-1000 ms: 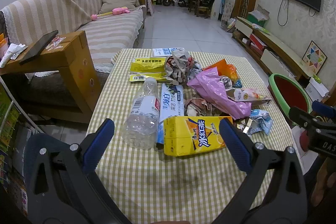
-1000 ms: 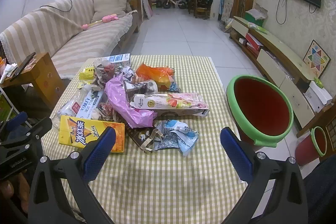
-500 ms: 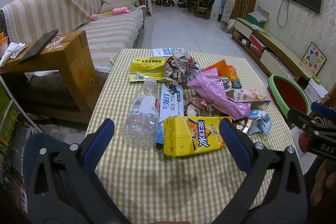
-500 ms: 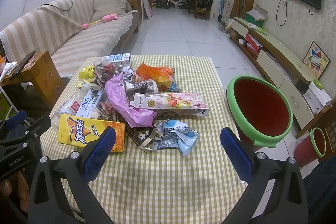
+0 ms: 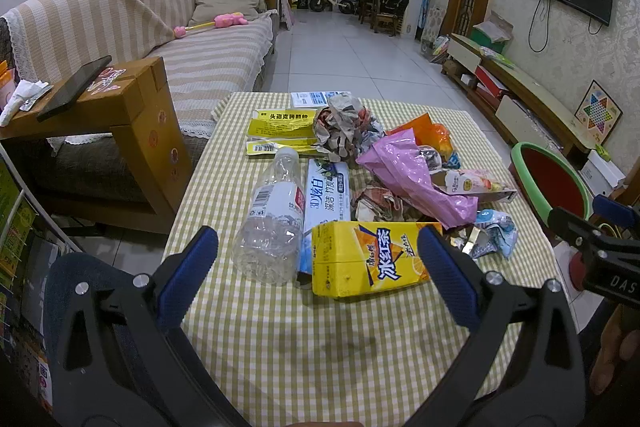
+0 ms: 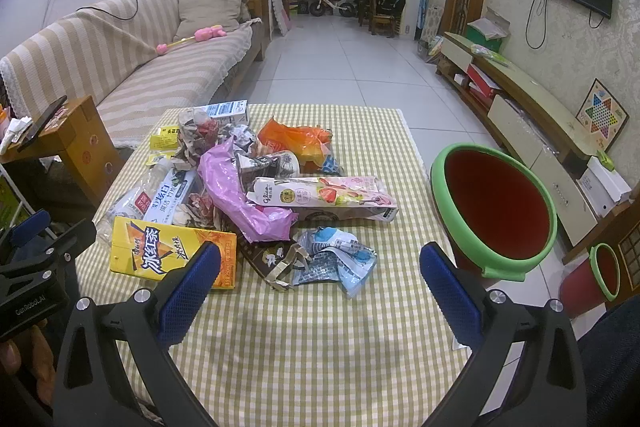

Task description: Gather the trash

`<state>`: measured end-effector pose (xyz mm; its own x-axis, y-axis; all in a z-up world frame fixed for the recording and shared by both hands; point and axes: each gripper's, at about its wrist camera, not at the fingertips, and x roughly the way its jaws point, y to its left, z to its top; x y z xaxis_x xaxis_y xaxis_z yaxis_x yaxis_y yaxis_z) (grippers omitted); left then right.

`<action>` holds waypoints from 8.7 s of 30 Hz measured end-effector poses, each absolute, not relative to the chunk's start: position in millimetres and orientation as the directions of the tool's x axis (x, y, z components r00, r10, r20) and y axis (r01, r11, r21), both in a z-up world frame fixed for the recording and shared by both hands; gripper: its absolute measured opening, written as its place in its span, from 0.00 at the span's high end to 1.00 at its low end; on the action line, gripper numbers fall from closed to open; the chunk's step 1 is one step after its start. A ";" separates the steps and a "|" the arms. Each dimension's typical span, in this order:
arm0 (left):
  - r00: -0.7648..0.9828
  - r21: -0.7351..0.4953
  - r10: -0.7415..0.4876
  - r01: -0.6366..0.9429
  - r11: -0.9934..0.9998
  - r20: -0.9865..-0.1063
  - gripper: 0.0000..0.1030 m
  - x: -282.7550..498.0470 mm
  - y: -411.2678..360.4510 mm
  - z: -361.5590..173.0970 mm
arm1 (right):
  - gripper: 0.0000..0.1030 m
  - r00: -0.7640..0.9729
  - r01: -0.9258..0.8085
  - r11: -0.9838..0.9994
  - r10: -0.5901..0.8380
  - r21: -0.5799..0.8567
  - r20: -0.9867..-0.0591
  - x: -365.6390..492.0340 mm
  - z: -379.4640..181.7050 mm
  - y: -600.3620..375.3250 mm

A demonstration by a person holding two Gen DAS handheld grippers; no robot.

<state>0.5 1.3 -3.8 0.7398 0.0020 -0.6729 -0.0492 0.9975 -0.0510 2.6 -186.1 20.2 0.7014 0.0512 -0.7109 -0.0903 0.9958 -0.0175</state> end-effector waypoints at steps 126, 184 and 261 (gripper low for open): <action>0.557 -0.215 -0.122 -0.104 0.971 -0.822 0.48 88.4 73.0 -12.0 | 0.84 0.525 -0.466 0.882 0.338 0.069 -0.781 120.7 17.2 -225.0; 0.312 -0.313 -0.527 0.534 0.786 -0.791 0.47 199.9 -366.8 12.4 | 0.82 0.612 0.311 0.917 0.008 0.250 -0.791 111.9 11.3 -515.0; 0.454 0.198 -0.064 0.507 0.839 -0.889 0.05 60.1 -72.9 -51.5 | 0.07 0.387 -0.258 0.966 0.132 0.030 -0.912 110.4 -63.0 -233.4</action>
<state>60.1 -72.9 -51.5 0.4537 -0.0642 -0.8888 0.5071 0.8388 0.1982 110.4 -233.4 -63.0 0.3874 0.1319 -0.9124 -0.2580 0.9657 0.0300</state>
